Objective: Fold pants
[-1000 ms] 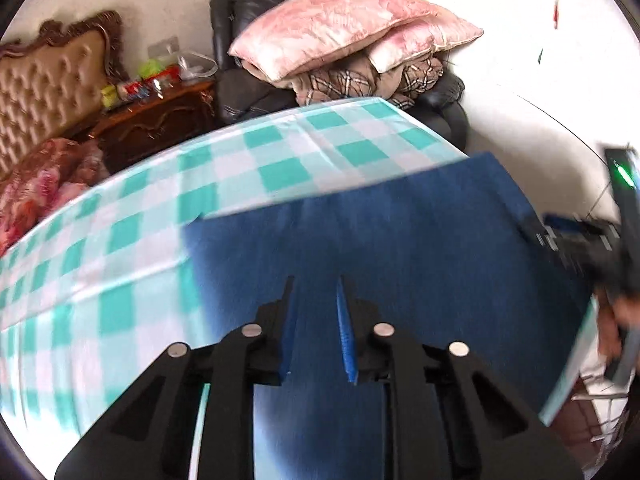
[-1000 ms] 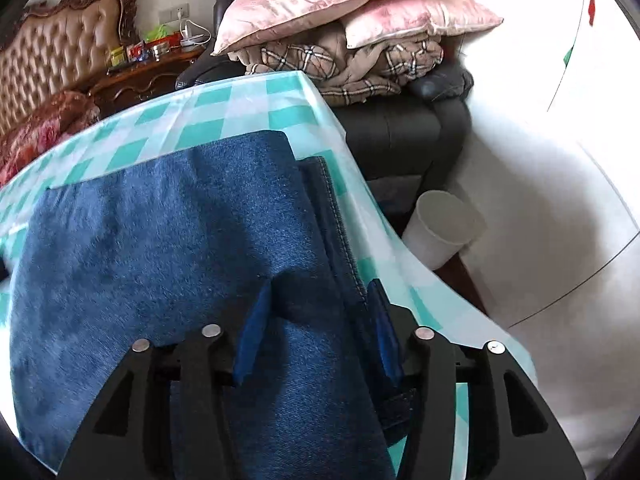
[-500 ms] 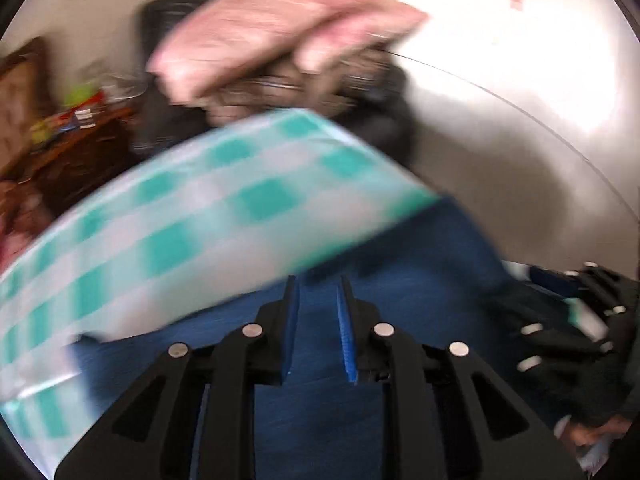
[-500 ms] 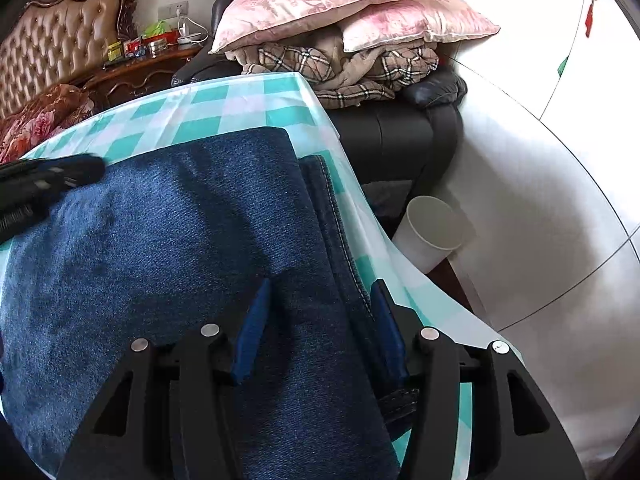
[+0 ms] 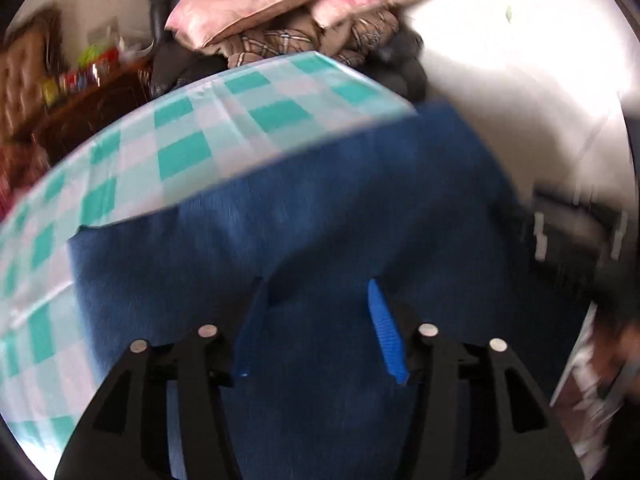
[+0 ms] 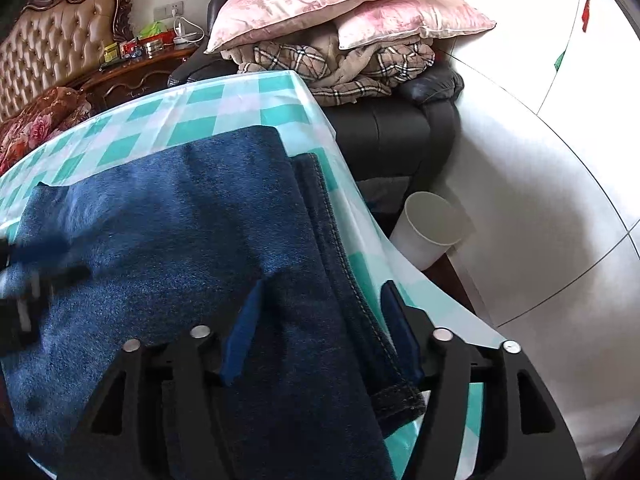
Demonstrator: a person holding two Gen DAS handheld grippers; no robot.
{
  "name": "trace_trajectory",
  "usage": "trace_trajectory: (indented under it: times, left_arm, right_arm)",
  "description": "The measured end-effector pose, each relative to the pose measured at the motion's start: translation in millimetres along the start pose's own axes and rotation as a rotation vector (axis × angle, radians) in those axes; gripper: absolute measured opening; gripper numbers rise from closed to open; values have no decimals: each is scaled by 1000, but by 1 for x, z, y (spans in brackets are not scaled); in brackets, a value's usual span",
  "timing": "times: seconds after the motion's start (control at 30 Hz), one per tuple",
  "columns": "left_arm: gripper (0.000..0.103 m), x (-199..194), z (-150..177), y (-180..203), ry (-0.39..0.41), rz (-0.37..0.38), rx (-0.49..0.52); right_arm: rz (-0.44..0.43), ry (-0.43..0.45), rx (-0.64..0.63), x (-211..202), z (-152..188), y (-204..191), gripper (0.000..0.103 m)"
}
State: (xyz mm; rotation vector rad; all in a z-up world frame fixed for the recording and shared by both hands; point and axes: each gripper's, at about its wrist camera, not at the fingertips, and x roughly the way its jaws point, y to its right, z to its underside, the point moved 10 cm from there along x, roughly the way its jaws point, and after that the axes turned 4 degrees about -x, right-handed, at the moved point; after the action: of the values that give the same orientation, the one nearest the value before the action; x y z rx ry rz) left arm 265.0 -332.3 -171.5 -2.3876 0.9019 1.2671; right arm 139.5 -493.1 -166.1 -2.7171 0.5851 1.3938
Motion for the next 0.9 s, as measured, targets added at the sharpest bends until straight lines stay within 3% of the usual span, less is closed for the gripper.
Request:
trace_trajectory:
  times: [0.07,0.2,0.33,0.4,0.53,0.6,0.67,0.8,0.9]
  left_arm:
    - [56,-10,11,7,15,-23,24]
    - [56,-49,30,17,82,12,-26]
    - [55,-68,49,33,114,7,-9]
    - [46,-67,53,40,107,49,-15]
    - [32,-60,15,48,135,141,-65]
    - [30,-49,-19,56,145,160,-59]
    - [29,-34,-54,72,138,238,-71]
    - [22,5,-96,96,86,223,-50]
    - [15,35,-109,107,27,201,-39]
  right_arm:
    - [1,-5,7,-3,2,4,67]
    - [40,24,6,-23,8,8,67]
    - [46,41,27,-33,18,9,55]
    - [43,21,51,-31,26,13,52]
    - [15,7,69,-27,34,13,49]
    - [14,9,69,-27,35,13,48]
    - [17,9,65,-26,35,12,48]
    - [13,5,72,-25,35,12,48]
    - [16,6,67,-24,36,12,48]
